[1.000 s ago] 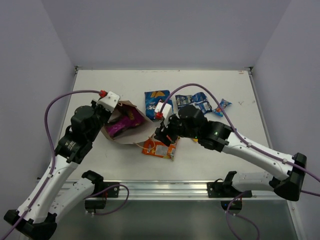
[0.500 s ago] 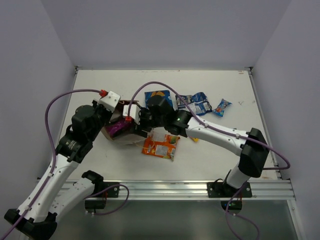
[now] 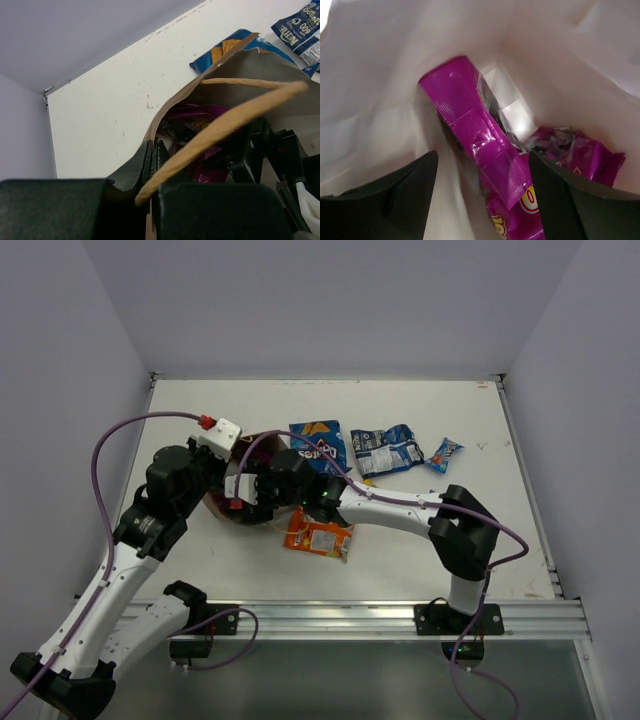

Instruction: Take the snacks out of the paper bag

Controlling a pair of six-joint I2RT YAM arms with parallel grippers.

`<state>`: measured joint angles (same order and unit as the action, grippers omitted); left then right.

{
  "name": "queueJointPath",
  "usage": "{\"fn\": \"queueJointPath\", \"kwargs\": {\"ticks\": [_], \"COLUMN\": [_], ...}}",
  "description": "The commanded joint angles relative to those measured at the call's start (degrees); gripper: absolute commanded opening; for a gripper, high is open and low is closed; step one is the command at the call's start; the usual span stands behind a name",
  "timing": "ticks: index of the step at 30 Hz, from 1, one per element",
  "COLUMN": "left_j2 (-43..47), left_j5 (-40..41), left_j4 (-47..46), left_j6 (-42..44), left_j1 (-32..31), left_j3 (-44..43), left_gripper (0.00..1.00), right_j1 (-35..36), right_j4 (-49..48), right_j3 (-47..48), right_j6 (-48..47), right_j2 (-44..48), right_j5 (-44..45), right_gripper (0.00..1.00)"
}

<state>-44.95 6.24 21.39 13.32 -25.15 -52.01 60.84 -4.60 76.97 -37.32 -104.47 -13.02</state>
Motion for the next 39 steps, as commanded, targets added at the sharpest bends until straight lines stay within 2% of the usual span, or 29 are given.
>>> {"fn": "queueJointPath", "kwargs": {"ticks": [1,6,9,12,13,14,15,19,30,38,39], "left_j2": [0.56,0.65,0.21,0.21,0.3,0.39,0.48,0.83,1.88,4.16,4.25], "left_j5": [-2.73,-2.81,-3.51,-3.43,-3.51,-3.43,-3.51,-2.9,-1.05,-1.75,-2.11], "left_j4": [-3.72,-3.9,-3.98,-3.98,-3.9,-3.9,-3.9,-3.72,-4.69,-5.22,-5.04], "left_j6": [-1.46,-1.02,-1.1,-1.02,-0.93,-0.84,-0.84,-0.49,0.65,1.36,1.36], "left_j1": [-0.17,-0.17,-0.17,-0.17,-0.17,-0.17,-0.17,-0.17,-0.17,-0.17,-0.17], "left_j3": [-2.66,-1.96,-1.96,-2.13,-2.05,-1.96,-1.78,-1.25,1.21,2.26,2.09], "left_gripper": [0.0,0.0,0.0,0.0,0.0,0.0,0.0,0.0,0.0,0.0,0.0], "right_j1": [0.77,0.86,0.86,0.95,0.86,0.86,0.86,0.77,0.33,0.25,0.25], "right_j4": [-2.79,-2.96,-1.65,-0.85,-0.85,-1.02,-1.2,-2.25,-4.28,-1.56,-1.38], "right_j3": [2.83,3.1,4.41,5.29,5.3,4.95,4.77,3.02,-2.52,-3.85,-3.84], "right_j6": [-3.98,-4.69,-5.22,-4.87,-4.17,-3.99,-3.81,-2.5,0.32,1.81,2.25], "right_j2": [-2.93,-5.3,-6.97,-7.77,-7.95,-7.86,-7.77,-5.5,9.09,9.99,9.72], "right_j5": [0.45,0.44,0.01,-0.86,-1.22,-1.31,-1.4,-1.4,-2.01,-1.23,-0.96], "right_gripper": [0.76,0.76,0.73,0.58,0.45,0.39,0.27,0.0,0.0,0.0,0.2]}}
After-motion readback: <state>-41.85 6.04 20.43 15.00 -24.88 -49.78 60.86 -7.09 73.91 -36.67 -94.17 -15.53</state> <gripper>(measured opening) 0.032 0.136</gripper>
